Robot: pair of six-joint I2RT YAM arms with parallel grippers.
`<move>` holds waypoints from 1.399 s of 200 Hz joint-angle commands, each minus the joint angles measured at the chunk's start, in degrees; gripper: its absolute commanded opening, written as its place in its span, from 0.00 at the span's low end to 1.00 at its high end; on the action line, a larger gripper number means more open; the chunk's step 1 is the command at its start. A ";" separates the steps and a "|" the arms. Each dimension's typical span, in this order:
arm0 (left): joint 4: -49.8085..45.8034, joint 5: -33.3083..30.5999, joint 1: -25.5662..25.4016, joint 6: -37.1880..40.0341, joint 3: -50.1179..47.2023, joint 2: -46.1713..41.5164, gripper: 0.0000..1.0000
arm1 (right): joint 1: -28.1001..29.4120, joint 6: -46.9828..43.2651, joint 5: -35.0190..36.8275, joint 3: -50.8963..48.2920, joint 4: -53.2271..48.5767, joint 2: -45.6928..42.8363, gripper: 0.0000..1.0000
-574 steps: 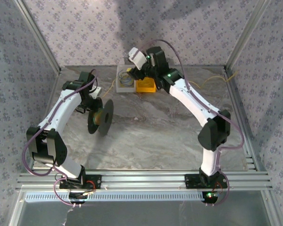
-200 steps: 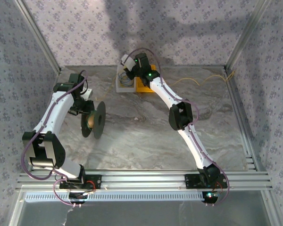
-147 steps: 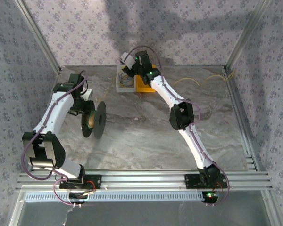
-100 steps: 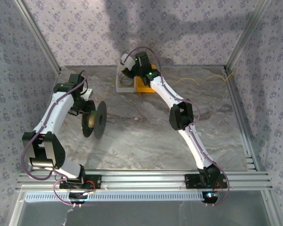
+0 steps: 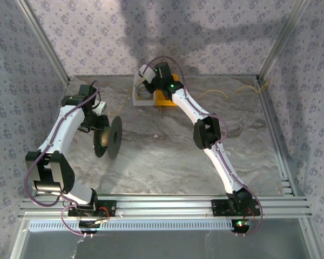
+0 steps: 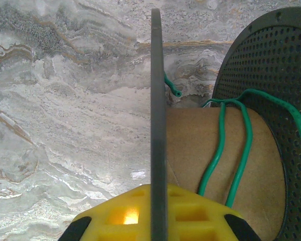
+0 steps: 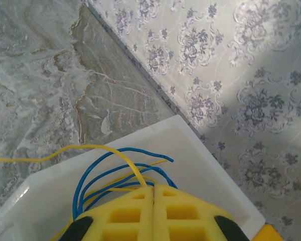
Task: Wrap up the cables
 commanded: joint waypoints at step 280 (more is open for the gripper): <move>3.86 4.65 0.07 -0.78 -4.34 -2.80 0.00 | 11.10 -24.93 14.33 -34.00 8.36 -42.60 0.00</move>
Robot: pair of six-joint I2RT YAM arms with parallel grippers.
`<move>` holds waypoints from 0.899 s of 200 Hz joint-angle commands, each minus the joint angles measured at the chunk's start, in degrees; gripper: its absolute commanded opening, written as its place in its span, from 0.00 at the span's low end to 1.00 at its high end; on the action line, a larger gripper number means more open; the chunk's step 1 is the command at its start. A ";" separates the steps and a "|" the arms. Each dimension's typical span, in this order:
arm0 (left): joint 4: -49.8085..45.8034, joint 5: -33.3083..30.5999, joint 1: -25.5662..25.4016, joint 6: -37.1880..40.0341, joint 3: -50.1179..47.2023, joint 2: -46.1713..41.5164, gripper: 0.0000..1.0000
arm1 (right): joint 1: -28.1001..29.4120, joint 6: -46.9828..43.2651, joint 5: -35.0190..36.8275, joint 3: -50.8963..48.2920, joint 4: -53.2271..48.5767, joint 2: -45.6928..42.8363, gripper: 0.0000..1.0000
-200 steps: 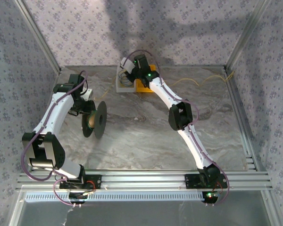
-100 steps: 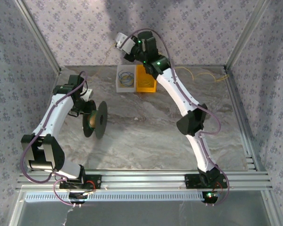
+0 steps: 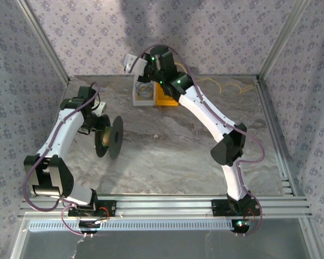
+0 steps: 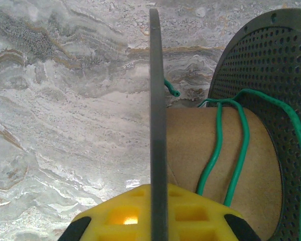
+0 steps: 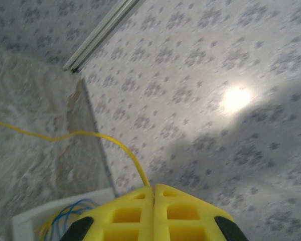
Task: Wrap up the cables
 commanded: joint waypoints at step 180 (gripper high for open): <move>-2.10 0.46 0.71 -1.14 2.71 1.00 0.06 | -2.70 5.04 -10.83 -32.41 23.21 -17.49 0.00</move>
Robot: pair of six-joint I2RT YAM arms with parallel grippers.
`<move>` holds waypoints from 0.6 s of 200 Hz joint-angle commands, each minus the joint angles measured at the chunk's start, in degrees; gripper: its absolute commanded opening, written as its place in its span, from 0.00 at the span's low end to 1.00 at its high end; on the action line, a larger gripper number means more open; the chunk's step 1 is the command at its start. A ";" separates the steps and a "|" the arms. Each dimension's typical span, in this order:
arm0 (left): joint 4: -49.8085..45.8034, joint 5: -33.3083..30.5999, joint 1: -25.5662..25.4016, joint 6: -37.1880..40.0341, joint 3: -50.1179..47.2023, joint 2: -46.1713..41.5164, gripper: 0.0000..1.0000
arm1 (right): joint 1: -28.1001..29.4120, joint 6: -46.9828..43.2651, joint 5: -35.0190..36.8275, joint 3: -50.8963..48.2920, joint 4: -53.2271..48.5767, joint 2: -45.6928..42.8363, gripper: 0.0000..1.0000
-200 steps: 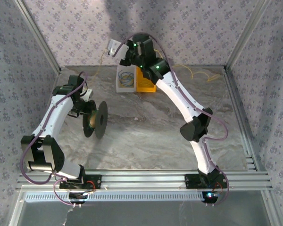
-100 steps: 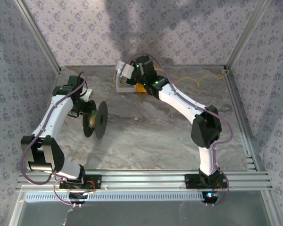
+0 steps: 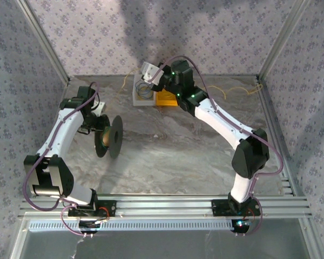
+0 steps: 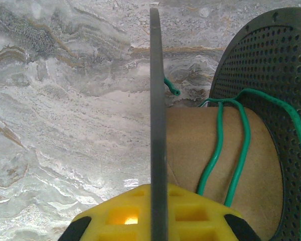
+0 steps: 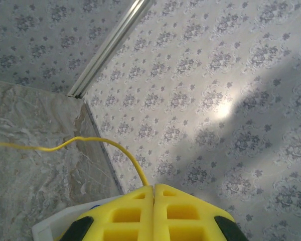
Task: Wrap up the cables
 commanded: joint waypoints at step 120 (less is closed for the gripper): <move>-2.55 -0.10 0.38 -1.08 5.29 1.65 0.20 | 5.03 -4.09 -2.95 -4.03 -0.62 -0.88 0.00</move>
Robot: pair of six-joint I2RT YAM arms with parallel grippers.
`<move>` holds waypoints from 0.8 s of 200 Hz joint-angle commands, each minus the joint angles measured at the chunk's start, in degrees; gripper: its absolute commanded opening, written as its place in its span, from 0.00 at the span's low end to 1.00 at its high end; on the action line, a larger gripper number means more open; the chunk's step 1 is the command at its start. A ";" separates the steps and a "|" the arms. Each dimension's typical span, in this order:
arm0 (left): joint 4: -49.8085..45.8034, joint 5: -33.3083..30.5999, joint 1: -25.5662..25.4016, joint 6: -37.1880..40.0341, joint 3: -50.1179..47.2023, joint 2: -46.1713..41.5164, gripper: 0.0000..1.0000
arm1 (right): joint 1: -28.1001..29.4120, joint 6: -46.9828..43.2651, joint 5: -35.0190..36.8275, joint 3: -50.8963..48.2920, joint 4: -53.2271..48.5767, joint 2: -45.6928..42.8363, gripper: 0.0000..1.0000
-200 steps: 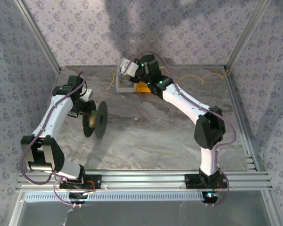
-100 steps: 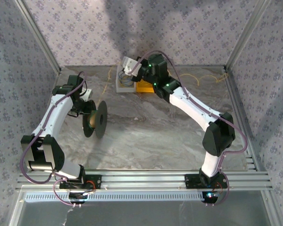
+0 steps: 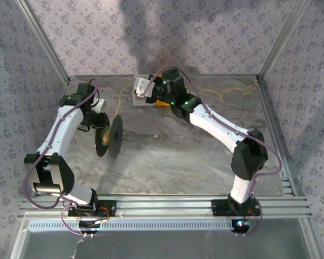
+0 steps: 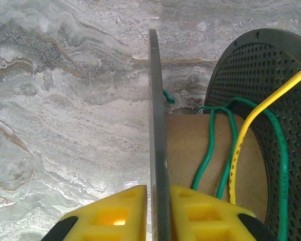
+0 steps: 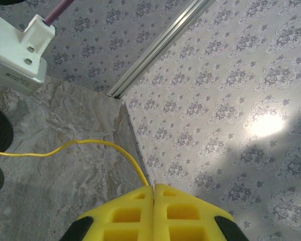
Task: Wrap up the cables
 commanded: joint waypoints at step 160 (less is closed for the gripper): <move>1.95 6.68 2.66 -2.70 0.43 -3.52 0.35 | 4.40 1.93 3.88 10.22 -1.52 7.36 0.00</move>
